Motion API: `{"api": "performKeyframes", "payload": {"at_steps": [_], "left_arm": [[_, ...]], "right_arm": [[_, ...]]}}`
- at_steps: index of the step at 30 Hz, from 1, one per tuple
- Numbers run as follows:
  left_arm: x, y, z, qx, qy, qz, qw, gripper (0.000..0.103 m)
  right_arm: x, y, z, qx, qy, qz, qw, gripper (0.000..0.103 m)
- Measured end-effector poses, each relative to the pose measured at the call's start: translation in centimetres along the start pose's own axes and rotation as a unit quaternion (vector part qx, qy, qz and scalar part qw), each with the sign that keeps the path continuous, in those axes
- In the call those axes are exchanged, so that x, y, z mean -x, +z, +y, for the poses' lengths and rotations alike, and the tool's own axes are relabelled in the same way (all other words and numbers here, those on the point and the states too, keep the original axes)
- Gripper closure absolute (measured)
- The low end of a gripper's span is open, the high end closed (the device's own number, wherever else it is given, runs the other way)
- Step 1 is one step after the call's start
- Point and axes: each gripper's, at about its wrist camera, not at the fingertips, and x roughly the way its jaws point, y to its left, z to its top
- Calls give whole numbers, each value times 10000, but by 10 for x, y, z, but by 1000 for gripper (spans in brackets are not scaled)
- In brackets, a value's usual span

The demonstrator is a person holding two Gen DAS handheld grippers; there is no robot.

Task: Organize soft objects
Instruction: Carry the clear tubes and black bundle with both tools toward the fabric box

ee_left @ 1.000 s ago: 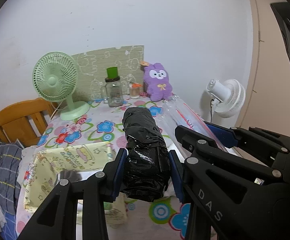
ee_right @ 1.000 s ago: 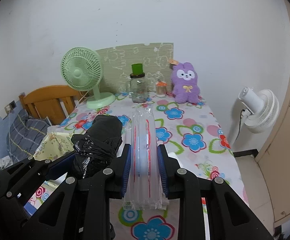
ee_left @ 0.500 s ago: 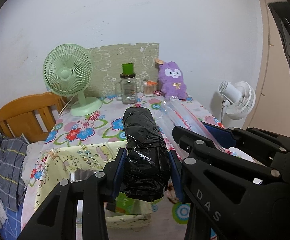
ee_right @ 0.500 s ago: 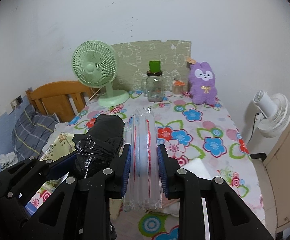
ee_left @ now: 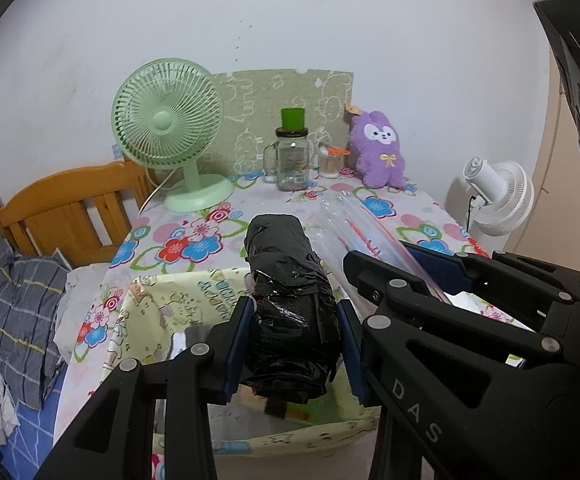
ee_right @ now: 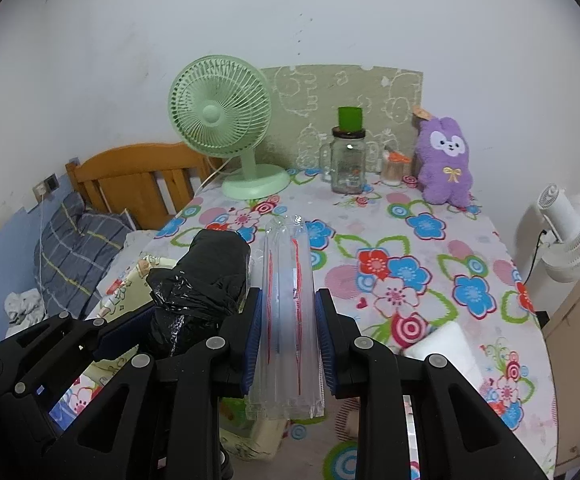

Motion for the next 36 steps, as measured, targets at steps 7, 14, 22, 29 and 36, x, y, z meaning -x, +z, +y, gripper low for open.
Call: {"api": "performKeyframes", "payload": {"at_steps": [7,14,22,29,36], "left_arm": [[-7,-7,17,76,85,136,9998,60],[-18,-15,34,251,207,323,9989,59],[-30,-23,51,310,321,552,9975,59],[-42,-31,66,399,452,823,9948,58],[-42,-32,75,459,535,839,9940,37]], "right_arm": [[-16,-2,15,85,114,132,9998,74],[-36,-5,30,165,232,295,9992,74],[-57,-8,45,265,408,507,9975,74],[-74,-9,54,337,566,708,9953,74],[-83,-9,65,439,617,763,9942,74]]}}
